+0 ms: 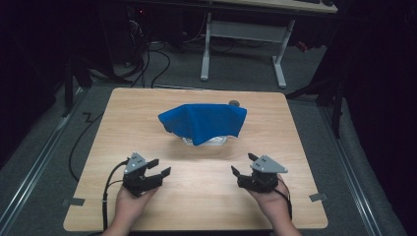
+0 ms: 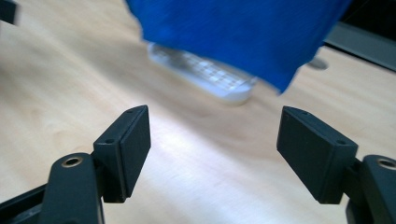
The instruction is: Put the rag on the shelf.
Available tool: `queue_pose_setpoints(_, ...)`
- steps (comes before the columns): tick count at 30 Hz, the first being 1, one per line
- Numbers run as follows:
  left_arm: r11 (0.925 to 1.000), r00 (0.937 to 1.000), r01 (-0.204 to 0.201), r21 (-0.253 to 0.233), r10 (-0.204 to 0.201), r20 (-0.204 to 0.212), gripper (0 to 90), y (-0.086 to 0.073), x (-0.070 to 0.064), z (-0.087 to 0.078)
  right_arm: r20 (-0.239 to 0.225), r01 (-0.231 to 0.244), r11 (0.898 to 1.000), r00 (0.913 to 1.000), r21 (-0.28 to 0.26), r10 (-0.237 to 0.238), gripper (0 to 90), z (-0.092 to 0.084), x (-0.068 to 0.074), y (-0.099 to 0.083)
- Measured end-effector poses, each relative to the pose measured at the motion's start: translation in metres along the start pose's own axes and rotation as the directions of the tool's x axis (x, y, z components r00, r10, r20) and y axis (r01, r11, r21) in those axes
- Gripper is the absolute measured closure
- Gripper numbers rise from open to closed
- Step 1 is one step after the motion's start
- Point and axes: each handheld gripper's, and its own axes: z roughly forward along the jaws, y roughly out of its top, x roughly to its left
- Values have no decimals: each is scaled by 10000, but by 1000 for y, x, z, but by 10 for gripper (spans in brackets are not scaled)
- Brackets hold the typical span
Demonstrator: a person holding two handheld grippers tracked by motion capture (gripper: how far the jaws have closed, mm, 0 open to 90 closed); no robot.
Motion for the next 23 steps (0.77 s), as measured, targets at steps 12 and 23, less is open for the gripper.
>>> queue_pose_setpoints(12,9529,9741,-2247,2038,2147,703,353,-28,-52,43,-848,-489,9904,9946,1293,602,215,24,29,-48)
queue_pose_setpoints(23,9687,9925,-1194,2175,1223,1,354,-29,-24,39,-743,-953,9870,9916,1293,1054,221,25,15,-50)
